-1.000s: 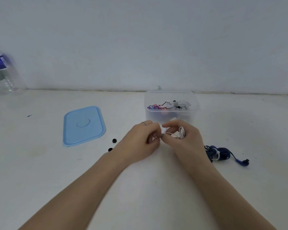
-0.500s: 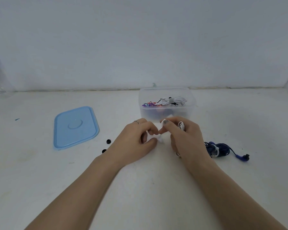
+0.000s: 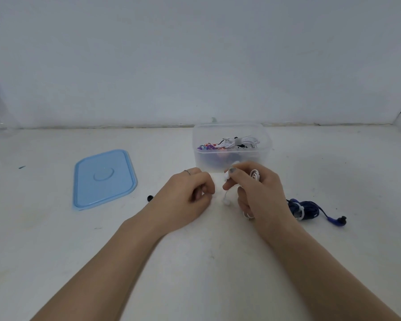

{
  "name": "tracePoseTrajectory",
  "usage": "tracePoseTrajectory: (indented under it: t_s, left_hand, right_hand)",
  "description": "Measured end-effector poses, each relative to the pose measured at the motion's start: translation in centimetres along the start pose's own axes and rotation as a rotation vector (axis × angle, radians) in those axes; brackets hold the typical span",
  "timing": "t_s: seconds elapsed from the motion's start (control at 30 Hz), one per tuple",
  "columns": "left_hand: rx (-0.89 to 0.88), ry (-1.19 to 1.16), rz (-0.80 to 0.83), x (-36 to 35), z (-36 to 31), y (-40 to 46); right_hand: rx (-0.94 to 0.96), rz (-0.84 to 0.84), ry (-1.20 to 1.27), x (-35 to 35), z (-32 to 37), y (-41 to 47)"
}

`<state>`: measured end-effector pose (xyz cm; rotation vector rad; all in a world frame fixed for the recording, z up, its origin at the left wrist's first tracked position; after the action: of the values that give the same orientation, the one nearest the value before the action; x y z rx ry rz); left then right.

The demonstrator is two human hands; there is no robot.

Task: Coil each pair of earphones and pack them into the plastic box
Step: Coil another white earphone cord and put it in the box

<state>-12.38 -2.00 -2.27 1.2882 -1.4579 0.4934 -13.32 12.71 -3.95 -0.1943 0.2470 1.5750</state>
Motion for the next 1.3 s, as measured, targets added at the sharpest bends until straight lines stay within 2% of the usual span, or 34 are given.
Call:
tracePoseTrajectory:
  t_s: [0.23, 0.5, 0.87, 1.3]
  left_hand:
    - [-0.013, -0.015, -0.011, -0.2, -0.6, 0.0]
    - [0.086, -0.219, -0.109, 1.4, 0.1, -0.2]
    - [0.086, -0.297, -0.133, 1.8, -0.2, -0.4]
    - [0.011, -0.201, -0.16, 2.5, -1.1, -0.3]
  right_hand:
    - [-0.001, 0.035, -0.013, -0.2, -0.2, 0.1]
    - [0.003, 0.095, -0.021, -0.7, 0.1, -0.2]
    - [0.045, 0.115, -0.07, -1.0, 0.5, -0.3]
    - [0.021, 0.108, -0.025, -0.9, 0.4, -0.2]
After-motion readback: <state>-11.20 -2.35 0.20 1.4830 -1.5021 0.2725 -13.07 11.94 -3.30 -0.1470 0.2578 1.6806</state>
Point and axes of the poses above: each hand's wrist, its own y-axis towards the middle knuckle, its own x-axis out of the back of the hand, z = x × y, the point moved 10 cm from there along y, towards the middle knuckle, and after that the axes turned 12 degrees about y, right-handed, at the moved point
